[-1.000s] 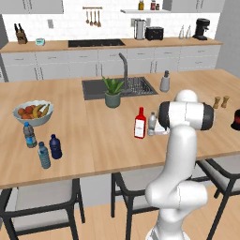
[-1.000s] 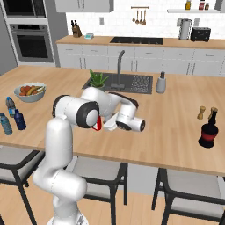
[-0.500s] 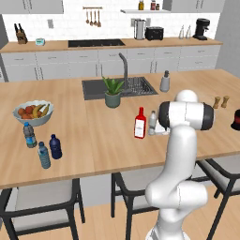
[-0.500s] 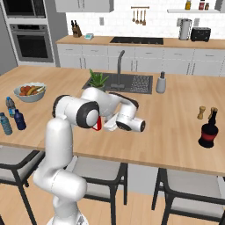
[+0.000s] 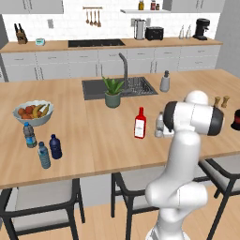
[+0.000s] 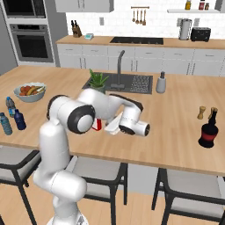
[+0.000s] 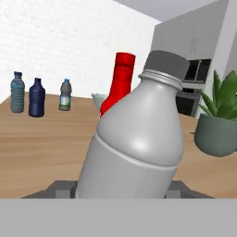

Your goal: Move the plastic bottles in the middle to the plastics group, and the glass bottles in the middle to the glass group.

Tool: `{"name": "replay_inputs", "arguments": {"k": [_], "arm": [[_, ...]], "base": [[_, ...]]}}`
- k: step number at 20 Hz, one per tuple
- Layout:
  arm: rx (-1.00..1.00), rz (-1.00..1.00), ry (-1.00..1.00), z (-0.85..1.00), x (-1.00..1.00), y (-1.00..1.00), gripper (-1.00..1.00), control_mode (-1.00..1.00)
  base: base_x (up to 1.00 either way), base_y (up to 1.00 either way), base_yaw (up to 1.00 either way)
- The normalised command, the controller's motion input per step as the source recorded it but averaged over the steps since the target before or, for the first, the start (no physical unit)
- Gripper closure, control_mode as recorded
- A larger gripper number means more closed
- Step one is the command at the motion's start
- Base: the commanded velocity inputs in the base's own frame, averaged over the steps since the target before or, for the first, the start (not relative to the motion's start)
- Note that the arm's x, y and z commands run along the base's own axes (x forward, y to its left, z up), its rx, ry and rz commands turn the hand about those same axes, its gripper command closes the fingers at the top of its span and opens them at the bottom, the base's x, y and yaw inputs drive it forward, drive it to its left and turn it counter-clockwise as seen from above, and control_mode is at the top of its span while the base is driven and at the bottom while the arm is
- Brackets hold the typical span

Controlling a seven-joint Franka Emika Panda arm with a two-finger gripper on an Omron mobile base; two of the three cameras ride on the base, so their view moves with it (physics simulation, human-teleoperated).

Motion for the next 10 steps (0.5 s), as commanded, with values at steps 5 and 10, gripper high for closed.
{"name": "replay_inputs", "arguments": {"k": [5,10], "arm": [[-0.04,0.01,-0.05,0.1,-0.98,0.07,1.0,-1.0],[-0.06,0.07,-0.01,0.09,-0.79,0.41,1.0,-1.0]], "base": [[0.0,0.0,0.0],[0.0,0.0,0.0]]}}
